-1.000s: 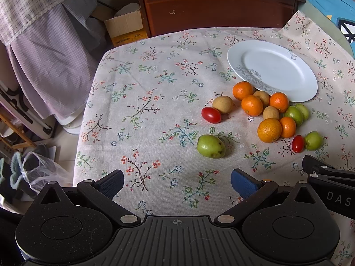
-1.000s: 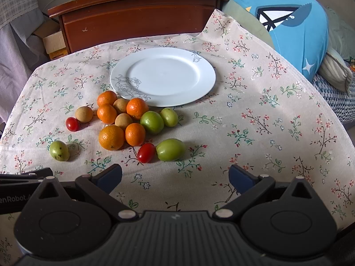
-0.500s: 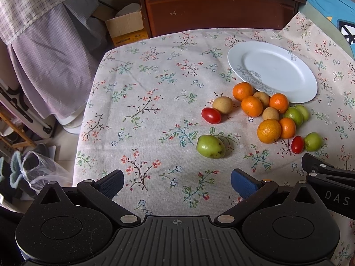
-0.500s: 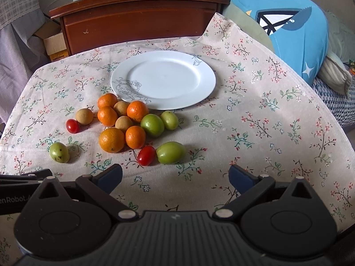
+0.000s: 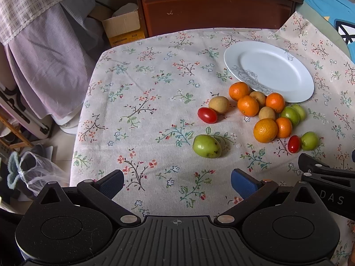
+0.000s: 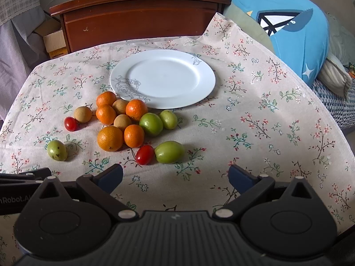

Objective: Organize fruits

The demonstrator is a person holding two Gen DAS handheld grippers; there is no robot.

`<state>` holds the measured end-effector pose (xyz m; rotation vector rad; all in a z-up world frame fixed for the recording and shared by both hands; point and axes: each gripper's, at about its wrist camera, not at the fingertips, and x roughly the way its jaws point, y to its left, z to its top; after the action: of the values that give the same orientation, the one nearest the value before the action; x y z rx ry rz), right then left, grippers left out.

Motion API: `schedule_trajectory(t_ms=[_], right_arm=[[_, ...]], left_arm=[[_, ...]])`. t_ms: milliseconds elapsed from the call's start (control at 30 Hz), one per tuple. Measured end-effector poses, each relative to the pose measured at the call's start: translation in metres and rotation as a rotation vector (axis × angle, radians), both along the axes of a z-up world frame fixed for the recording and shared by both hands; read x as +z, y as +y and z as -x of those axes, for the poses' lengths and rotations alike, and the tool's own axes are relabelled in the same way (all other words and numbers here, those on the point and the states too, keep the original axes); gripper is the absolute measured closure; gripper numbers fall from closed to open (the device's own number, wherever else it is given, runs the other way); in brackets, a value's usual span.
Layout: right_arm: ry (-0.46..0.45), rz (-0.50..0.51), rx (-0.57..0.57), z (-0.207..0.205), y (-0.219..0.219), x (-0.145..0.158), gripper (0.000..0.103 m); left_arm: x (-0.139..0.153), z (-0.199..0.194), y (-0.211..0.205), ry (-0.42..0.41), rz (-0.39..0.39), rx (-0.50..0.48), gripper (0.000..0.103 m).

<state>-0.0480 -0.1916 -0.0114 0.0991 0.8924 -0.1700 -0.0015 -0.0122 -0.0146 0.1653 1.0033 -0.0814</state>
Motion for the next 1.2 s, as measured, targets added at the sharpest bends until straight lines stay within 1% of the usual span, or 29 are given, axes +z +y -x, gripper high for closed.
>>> schedule_trajectory(t_ms=[200,267,367,433,533,600,633,667,700,767,833,900,967,1033,1067,1133,1167,1200], right_arm=[[-0.074,-0.052,0.010,0.012,-0.020,0.015,0.002],[-0.075,-0.069,0.011,0.015,-0.028,0.017,0.002],[-0.085,-0.112,0.011,0.018,-0.039,0.020,0.002],[-0.072,-0.133,0.013,0.018,-0.046,0.022,0.002],[-0.081,-0.126,0.004,0.018,-0.054,0.028,0.002],[-0.104,-0.132,-0.001,0.017,-0.060,0.035,0.002],[-0.115,-0.154,-0.006,0.013,-0.066,0.039,0.003],[-0.120,-0.178,-0.001,0.010,-0.070,0.043,0.005],[-0.122,-0.203,0.005,0.004,-0.075,0.047,0.011],[-0.117,-0.238,0.003,-0.007,-0.082,0.054,0.016],[-0.106,-0.271,0.000,-0.019,-0.085,0.058,0.018],[-0.098,-0.288,0.018,-0.025,-0.083,0.057,0.018],[-0.099,-0.269,0.044,-0.025,-0.078,0.049,0.020],[-0.065,-0.220,0.070,-0.025,-0.071,0.034,0.026],[-0.044,-0.214,0.068,-0.025,-0.069,0.027,0.030],[-0.007,-0.246,0.064,-0.024,-0.068,0.013,0.034],[0.010,-0.244,0.077,-0.024,-0.065,0.007,0.038],[0.025,-0.220,0.088,-0.023,-0.062,0.002,0.042]], left_arm=[[0.006,-0.003,0.009,-0.009,0.031,-0.003,0.000],[0.010,-0.006,0.019,-0.010,0.071,0.009,0.000],[0.016,-0.010,0.032,-0.020,0.103,0.029,0.000],[0.018,-0.012,0.038,-0.016,0.129,0.039,0.000],[0.024,-0.014,0.043,-0.010,0.166,0.032,0.000],[0.029,-0.017,0.040,-0.014,0.143,0.007,0.000],[0.032,-0.018,0.038,-0.025,0.122,-0.005,0.000],[0.036,-0.019,0.038,-0.051,0.113,-0.018,0.000],[0.039,-0.022,0.037,-0.061,0.109,-0.030,0.000],[0.044,-0.028,0.034,-0.066,0.098,-0.063,0.000],[0.046,-0.031,0.029,-0.079,0.090,-0.094,0.000],[0.043,-0.033,0.025,-0.087,0.076,-0.103,0.000],[0.036,-0.034,0.023,-0.067,0.084,-0.107,0.000],[0.027,-0.035,0.021,-0.044,0.091,-0.108,0.000],[0.023,-0.036,0.019,-0.037,0.091,-0.105,0.000],[0.015,-0.037,0.016,-0.028,0.088,-0.105,0.000],[0.012,-0.037,0.014,-0.026,0.087,-0.107,0.000],[0.009,-0.038,0.012,-0.023,0.089,-0.111,0.000]])
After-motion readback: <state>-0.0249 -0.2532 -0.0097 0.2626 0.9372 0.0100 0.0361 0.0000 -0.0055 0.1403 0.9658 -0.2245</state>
